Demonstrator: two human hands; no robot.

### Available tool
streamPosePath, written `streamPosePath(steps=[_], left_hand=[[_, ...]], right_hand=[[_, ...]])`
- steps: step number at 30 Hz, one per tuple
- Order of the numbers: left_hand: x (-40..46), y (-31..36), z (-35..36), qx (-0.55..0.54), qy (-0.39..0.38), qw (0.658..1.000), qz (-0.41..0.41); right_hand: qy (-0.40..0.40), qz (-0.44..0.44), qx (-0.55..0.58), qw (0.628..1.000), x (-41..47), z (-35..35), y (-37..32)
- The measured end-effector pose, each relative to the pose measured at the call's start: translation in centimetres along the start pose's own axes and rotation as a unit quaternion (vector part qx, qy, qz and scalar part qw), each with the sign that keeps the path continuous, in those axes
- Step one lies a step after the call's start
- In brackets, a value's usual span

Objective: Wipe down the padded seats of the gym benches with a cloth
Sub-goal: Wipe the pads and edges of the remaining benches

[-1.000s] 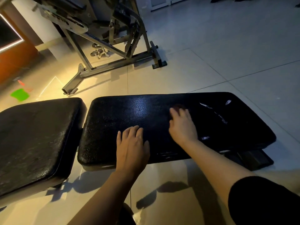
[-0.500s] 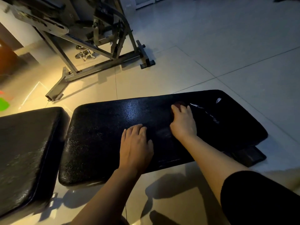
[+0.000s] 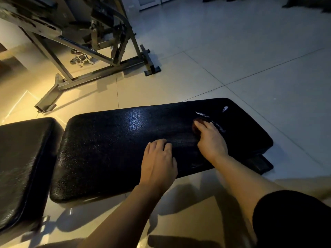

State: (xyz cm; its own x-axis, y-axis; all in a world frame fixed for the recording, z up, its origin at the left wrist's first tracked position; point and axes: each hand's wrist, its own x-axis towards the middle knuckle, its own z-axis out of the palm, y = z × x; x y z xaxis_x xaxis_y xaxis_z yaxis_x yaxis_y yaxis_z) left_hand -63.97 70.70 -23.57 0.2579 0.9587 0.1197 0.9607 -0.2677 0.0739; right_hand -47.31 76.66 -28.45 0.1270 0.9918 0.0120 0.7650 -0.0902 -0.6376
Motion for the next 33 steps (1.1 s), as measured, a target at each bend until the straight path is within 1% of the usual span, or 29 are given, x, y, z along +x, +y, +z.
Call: streamPosePath(steps=[2,3,5,7,9,10,12,15,16,17,18,22,23,25,27,30,32,33], left_hand=[[0.0,0.9,0.3,0.002,-0.008,1.0,0.008],[-0.1,1.3,0.5,0.005,-0.009,1.0,0.009],[-0.1,2.0,0.9,0.006,-0.013,1.0,0.006],[-0.4,2.5,1.0,0.004,-0.014,1.0,-0.007],[-0.7,2.6,1.1,0.001,-0.011,1.0,-0.026],[-0.8,2.6,1.0,0.0,-0.013,0.999,-0.032],[-1.1,2.3,0.8,0.006,-0.016,0.999,-0.034],[-1.6,1.9,0.4,0.009,-0.023,0.999,-0.043],[-1.8,1.7,0.2,0.011,-0.023,0.999,-0.044],[-2.0,1.6,0.2,0.012,-0.022,0.999,-0.044],[-2.2,1.5,0.2,0.013,-0.021,0.999,-0.045],[-2.8,1.9,0.4,0.011,-0.012,0.998,-0.053],[-2.9,2.1,0.4,0.012,-0.012,0.998,-0.056],[-2.8,2.4,0.4,0.011,-0.014,0.998,-0.061],[-2.6,2.5,0.2,0.015,-0.019,0.998,-0.059],[-2.5,2.5,0.0,0.016,-0.029,0.998,-0.057],[-2.6,2.4,-0.1,0.013,-0.035,0.998,-0.057],[-2.6,2.3,-0.2,0.01,-0.037,0.998,-0.056]], right_hand=[[0.013,0.031,-0.004,0.999,-0.9,-0.6,1.0],[0.012,0.02,-0.01,1.0,-1.6,-0.5,0.8],[-0.011,-0.052,-0.005,0.999,-3.1,0.0,-0.8],[-0.055,-0.139,0.012,0.989,-5.0,0.3,-2.4],[-0.086,-0.182,0.007,0.98,-5.9,0.1,-2.1],[-0.09,-0.185,-0.007,0.979,-5.8,-0.3,-1.1],[-0.065,-0.146,-0.031,0.987,-5.1,-1.0,1.7],[-0.001,-0.018,-0.028,0.999,-4.7,-2.4,4.6],[0.011,0.003,-0.024,1.0,-4.7,-2.4,4.4],[0.013,0.011,-0.022,1.0,-4.9,-2.2,3.8],[0.007,-0.002,-0.021,1.0,-5.2,-1.9,2.8],[-0.043,-0.144,-0.012,0.989,-6.9,-0.7,-1.3],[-0.06,-0.165,-0.017,0.984,-7.2,-0.6,-1.6],[-0.082,-0.178,-0.041,0.98,-7.1,-1.0,-0.7],[-0.074,-0.16,-0.074,0.982,-6.7,-1.8,1.1],[-0.039,-0.091,-0.095,0.991,-5.9,-3.4,3.4],[-0.024,-0.028,-0.041,0.998,-5.1,-4.5,3.4],[-0.003,-0.011,-0.012,1.0,-4.7,-4.9,3.1]])
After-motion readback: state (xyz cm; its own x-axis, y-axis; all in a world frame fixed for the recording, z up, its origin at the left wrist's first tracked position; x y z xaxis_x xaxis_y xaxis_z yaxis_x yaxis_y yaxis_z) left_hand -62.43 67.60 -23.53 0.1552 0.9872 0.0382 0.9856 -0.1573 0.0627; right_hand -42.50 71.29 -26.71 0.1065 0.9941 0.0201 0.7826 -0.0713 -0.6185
